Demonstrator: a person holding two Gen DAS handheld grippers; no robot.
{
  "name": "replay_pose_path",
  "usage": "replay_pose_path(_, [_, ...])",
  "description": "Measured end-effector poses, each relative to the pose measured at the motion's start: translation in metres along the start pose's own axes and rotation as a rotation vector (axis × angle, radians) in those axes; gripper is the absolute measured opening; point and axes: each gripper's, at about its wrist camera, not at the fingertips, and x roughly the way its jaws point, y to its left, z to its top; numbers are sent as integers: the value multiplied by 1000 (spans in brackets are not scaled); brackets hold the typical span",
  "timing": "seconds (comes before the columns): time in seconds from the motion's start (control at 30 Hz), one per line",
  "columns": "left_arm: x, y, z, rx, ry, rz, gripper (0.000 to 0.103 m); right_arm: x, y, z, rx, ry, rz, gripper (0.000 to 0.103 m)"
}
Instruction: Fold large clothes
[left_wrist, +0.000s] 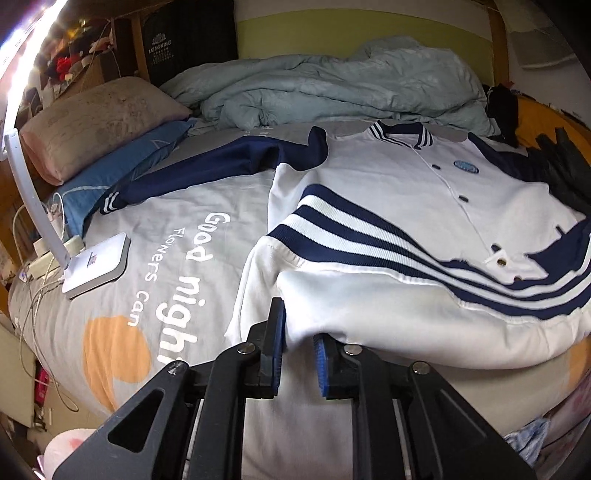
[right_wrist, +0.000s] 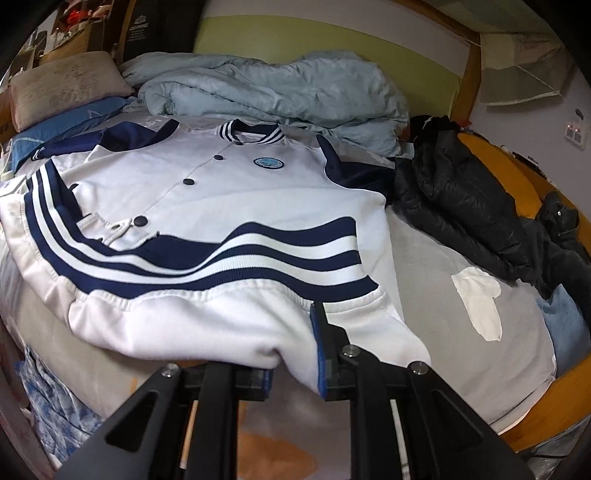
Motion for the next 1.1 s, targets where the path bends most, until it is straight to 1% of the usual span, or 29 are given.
replay_pose_path(0.1, [3, 6, 26, -1, 10, -38, 15, -3, -2, 14, -15, 0, -12, 17])
replay_pose_path(0.2, [7, 10, 62, 6, 6, -70, 15, -4, -4, 36, -36, -12, -22, 18])
replay_pose_path(0.23, [11, 12, 72, -1, 10, -72, 15, 0, -5, 49, -40, -13, -32, 18])
replay_pose_path(0.27, [17, 13, 83, -10, 21, -71, 15, 2, -6, 55, -37, -13, -35, 18])
replay_pose_path(0.33, [31, 12, 97, -9, 29, -58, 15, 16, -11, 75, -21, -21, -33, 18])
replay_pose_path(0.4, [50, 10, 107, -4, 41, -33, 15, 32, -15, 89, -13, -31, -31, 18])
replay_pose_path(0.47, [68, 11, 114, -14, 53, -24, 15, 52, -16, 99, -29, -36, -36, 18])
replay_pose_path(0.5, [77, 11, 118, -16, 55, -11, 13, 62, -16, 103, -37, -31, -44, 18])
replay_pose_path(0.53, [85, 10, 120, -14, 53, 10, 13, 74, -15, 106, -39, -18, -48, 18])
replay_pose_path(0.57, [93, 10, 123, -12, 60, 5, 13, 84, -16, 108, -37, -4, -49, 18])
replay_pose_path(0.67, [119, 7, 125, -5, 87, -3, 13, 112, -18, 110, -11, 39, -17, 18])
replay_pose_path(0.73, [130, 3, 123, 22, 71, 10, 13, 125, -19, 110, 5, 45, 13, 20])
replay_pose_path(0.77, [133, 1, 123, 35, 45, 7, 13, 129, -19, 108, 3, 30, 11, 25])
replay_pose_path(0.8, [134, 1, 122, 44, 14, -1, 15, 130, -20, 108, 1, 17, 7, 32])
replay_pose_path(0.83, [134, 2, 121, 50, -7, -5, 15, 129, -22, 106, 2, 4, 13, 33])
replay_pose_path(0.93, [129, 10, 119, 21, -32, -45, 18, 123, -31, 104, 41, -16, 61, 46])
replay_pose_path(0.97, [125, 13, 118, 6, -41, -57, 21, 117, -35, 103, 64, -30, 74, 55])
replay_pose_path(1.0, [121, 15, 119, -3, -50, -62, 26, 110, -40, 103, 87, -52, 77, 70])
replay_pose_path(1.03, [116, 18, 118, -12, -64, -62, 31, 103, -44, 102, 113, -80, 55, 78])
replay_pose_path(1.07, [111, 19, 118, -20, -76, -57, 43, 97, -48, 102, 132, -106, 32, 87])
replay_pose_path(1.1, [105, 21, 117, -29, -91, -46, 57, 90, -53, 101, 152, -129, 12, 90])
